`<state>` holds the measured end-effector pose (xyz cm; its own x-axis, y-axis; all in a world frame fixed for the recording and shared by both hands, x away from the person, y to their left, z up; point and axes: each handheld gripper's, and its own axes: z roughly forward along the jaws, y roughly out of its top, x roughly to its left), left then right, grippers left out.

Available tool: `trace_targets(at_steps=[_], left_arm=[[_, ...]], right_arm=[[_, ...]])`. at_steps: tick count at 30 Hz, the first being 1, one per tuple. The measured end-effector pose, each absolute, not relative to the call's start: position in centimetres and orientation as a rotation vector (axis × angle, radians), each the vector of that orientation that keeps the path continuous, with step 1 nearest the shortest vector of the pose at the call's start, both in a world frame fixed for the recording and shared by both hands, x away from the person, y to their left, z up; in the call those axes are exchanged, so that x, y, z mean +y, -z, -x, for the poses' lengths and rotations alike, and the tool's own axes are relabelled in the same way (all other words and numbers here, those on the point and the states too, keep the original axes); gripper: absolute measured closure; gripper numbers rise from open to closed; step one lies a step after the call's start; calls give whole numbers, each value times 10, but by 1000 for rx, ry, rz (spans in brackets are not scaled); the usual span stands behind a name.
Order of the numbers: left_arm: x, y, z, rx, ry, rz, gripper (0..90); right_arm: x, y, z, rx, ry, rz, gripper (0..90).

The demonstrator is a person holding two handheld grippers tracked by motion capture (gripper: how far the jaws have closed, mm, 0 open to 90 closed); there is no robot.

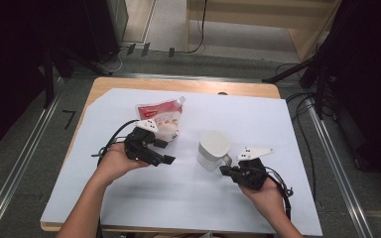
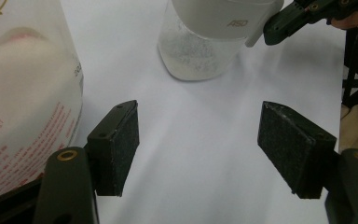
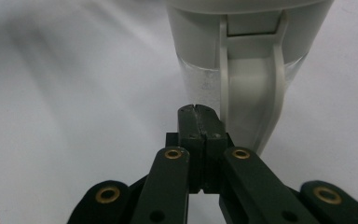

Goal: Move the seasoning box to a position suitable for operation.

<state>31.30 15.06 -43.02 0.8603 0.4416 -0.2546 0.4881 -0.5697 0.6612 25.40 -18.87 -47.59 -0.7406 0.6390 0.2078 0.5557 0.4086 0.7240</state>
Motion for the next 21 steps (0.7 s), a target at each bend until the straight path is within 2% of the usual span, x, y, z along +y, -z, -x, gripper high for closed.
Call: trace_targets(at_steps=[5, 21], left_arm=[[149, 431, -313, 678, 67, -2265, 278], [148, 431, -314, 685, 83, -2264, 279]], right_arm=[[-190, 476, -254, 2546, -1258, -1082, 899], [-207, 479, -264, 2506, -1306, -1178, 899]])
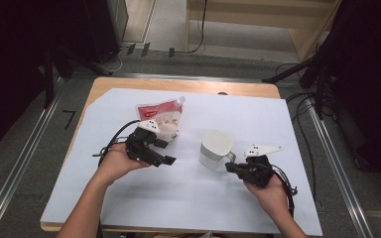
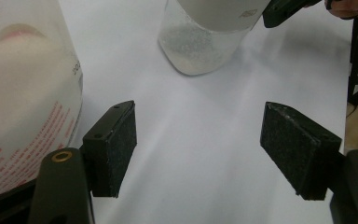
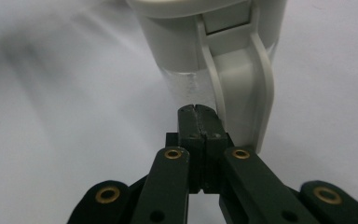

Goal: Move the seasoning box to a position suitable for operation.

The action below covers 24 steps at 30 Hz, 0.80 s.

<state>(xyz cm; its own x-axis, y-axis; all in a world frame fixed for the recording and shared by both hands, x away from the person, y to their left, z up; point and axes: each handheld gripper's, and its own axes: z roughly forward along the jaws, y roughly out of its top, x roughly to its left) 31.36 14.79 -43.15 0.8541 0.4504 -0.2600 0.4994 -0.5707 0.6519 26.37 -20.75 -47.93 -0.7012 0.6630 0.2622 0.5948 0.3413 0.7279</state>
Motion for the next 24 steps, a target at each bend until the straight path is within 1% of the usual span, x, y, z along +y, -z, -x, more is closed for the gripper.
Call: trace_targets(at_steps=[2, 7, 8, 9, 11, 15, 16, 17, 20, 22, 23, 24], left_arm=[[149, 431, -314, 676, 94, -2260, 279], [150, 431, -314, 672, 96, -2242, 319], [150, 431, -314, 662, 122, -2234, 319], [149, 432, -313, 655, 111, -2238, 360], [149, 432, -312, 646, 111, -2241, 370], [145, 431, -308, 620, 70, -2252, 452], [145, 431, -308, 620, 70, -2252, 458], [144, 430, -306, 614, 31, -2257, 464], [143, 430, -305, 603, 23, -2254, 481], [142, 430, -304, 582, -8, -2272, 493], [140, 431, -306, 602, 12, -2294, 507], [140, 431, -306, 602, 12, -2294, 550]], right_arm=[[-211, 480, -267, 2485, -1308, -1207, 899], [-215, 479, -270, 2473, -1298, -1224, 899], [-216, 479, -271, 2469, -1294, -1224, 899], [-218, 479, -273, 2461, -1292, -1234, 899], [-219, 480, -274, 2458, -1294, -1238, 899], [-224, 480, -282, 2435, -1285, -1264, 900], [-225, 480, -283, 2431, -1286, -1273, 900], [-226, 480, -284, 2427, -1287, -1275, 899], [-227, 480, -287, 2422, -1287, -1277, 900], [-228, 481, -289, 2416, -1290, -1281, 899], [-230, 480, -291, 2409, -1285, -1290, 899], [-230, 480, -291, 2409, -1285, -1290, 899]])
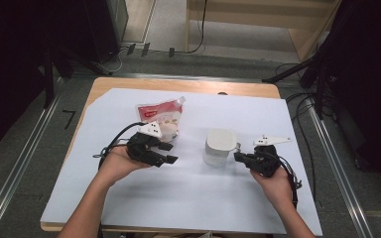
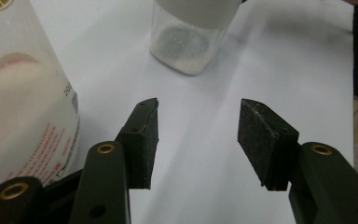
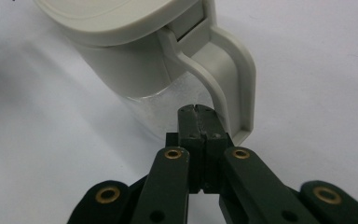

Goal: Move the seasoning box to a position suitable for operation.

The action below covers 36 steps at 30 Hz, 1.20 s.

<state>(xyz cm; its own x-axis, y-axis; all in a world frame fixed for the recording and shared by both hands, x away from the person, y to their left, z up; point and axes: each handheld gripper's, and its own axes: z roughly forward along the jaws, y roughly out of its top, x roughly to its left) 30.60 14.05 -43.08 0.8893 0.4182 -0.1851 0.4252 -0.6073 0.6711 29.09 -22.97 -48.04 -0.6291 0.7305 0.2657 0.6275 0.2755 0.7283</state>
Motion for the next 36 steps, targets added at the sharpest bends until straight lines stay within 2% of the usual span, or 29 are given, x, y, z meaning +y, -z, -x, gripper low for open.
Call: trace_targets(at_steps=[4, 6, 11, 17, 18, 25, 36], left_arm=[[137, 433, -312, 608, 31, -2296, 528], [135, 436, -313, 623, 71, -2293, 455], [128, 441, -318, 651, 176, -2306, 456], [121, 441, -321, 601, 205, -2275, 291], [119, 439, -322, 588, 168, -2286, 277], [111, 431, -330, 558, 215, -2247, 247], [77, 414, -350, 481, 208, -2268, 231]], right_arm=[[-230, 479, -293, 2399, -1284, -1294, 899], [-230, 478, -294, 2391, -1270, -1289, 899], [-233, 477, -297, 2382, -1279, -1309, 899], [-238, 461, -293, 2359, -1286, -1271, 900], [-239, 458, -293, 2361, -1279, -1269, 899], [-246, 450, -298, 2354, -1262, -1281, 899], [-247, 438, -322, 2370, -1246, -1293, 899]])
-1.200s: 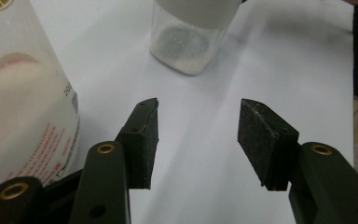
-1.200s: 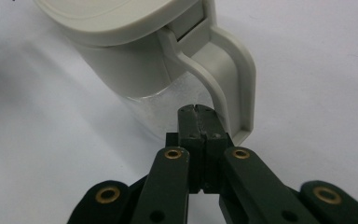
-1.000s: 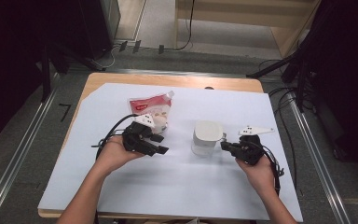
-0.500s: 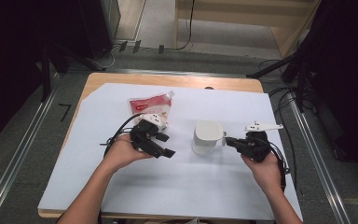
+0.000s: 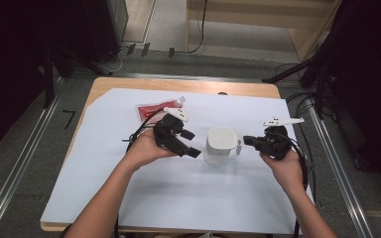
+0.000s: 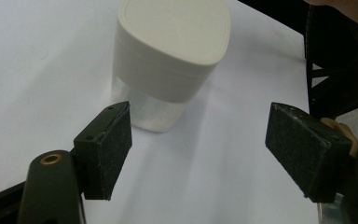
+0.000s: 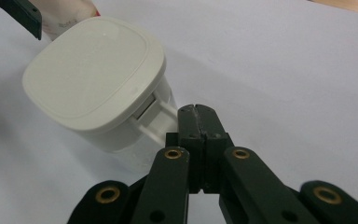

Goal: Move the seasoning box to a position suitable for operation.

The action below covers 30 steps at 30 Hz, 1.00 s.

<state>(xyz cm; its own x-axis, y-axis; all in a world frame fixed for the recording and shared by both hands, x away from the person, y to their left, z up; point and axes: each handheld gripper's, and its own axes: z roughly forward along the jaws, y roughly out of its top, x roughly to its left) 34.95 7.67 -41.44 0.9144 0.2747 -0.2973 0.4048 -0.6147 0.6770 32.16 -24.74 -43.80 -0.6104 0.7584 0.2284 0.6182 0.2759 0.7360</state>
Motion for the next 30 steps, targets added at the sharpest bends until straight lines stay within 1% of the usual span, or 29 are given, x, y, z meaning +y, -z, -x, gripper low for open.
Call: trace_targets(at_steps=[4, 6, 12, 15, 18, 22, 30], left_arm=[[65, 416, -354, 459, 211, -2291, 228], [62, 418, -359, 477, 232, -2290, 213], [60, 421, -367, 481, 223, -2299, 193], [54, 425, -369, 485, 226, -2292, 127], [49, 429, -370, 485, 223, -2304, 100], [42, 435, -373, 477, 241, -2301, 101], [30, 445, -376, 465, 230, -2309, 102]], right_arm=[[-243, 439, -329, 2373, -1246, -1292, 900], [-242, 439, -328, 2378, -1248, -1288, 899], [-239, 440, -325, 2380, -1259, -1275, 900], [-237, 443, -324, 2390, -1255, -1278, 900], [-237, 443, -323, 2388, -1257, -1276, 900], [-236, 444, -322, 2374, -1263, -1282, 900], [-236, 446, -320, 2358, -1274, -1278, 900]])
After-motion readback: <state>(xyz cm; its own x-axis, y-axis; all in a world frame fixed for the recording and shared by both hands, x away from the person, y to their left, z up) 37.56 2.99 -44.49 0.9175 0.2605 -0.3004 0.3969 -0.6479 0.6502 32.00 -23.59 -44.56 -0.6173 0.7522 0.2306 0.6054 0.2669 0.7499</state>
